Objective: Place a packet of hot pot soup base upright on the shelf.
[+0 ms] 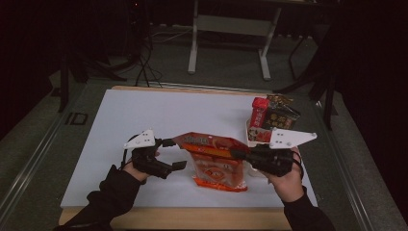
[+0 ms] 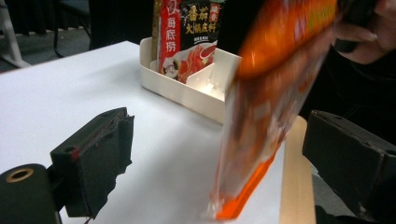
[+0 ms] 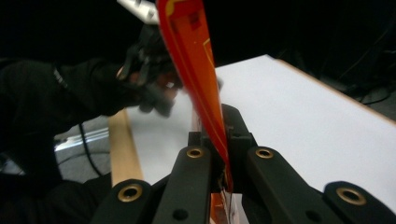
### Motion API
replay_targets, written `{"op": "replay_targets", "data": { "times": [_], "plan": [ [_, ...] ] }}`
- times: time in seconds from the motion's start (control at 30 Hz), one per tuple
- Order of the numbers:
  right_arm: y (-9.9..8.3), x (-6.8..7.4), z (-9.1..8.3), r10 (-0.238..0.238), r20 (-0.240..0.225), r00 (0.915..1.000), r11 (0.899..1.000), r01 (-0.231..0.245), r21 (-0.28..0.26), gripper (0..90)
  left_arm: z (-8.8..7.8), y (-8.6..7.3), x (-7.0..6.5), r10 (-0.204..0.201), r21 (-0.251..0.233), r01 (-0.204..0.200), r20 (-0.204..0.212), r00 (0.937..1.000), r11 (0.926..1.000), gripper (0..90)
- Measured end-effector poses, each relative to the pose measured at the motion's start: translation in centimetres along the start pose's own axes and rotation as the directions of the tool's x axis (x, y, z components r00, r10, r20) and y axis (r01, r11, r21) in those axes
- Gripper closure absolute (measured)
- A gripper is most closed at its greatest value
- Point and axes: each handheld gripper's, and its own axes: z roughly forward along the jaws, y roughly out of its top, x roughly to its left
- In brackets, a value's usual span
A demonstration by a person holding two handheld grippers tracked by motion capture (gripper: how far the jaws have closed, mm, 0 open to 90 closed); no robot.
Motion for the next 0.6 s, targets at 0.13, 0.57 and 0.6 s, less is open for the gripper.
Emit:
{"op": "replay_targets", "data": {
  "times": [0.13, 0.57, 0.6],
  "plan": [
    [1.2, -0.7, -1.4, 0.001, 0.039, 0.9992, 0.999, 0.000, -0.041, 90.0, -0.3, -1.4, -0.3, -0.004, 0.023, 0.004, -0.005, 1.0000, 0.9997, 8.4],
    [3.7, -3.3, -6.2, 0.042, 0.174, 0.9838, 0.989, -0.016, -0.145, 90.0, -0.3, -3.8, -1.8, -0.023, 0.035, 0.025, -0.046, 0.9987, 0.9991, 8.4],
    [3.7, -3.5, -6.5, 0.048, 0.185, 0.9816, 0.989, -0.020, -0.149, 90.0, -0.3, -3.9, -1.8, -0.028, 0.029, 0.029, -0.050, 0.9984, 0.9991, 8.4]
  ]
}}
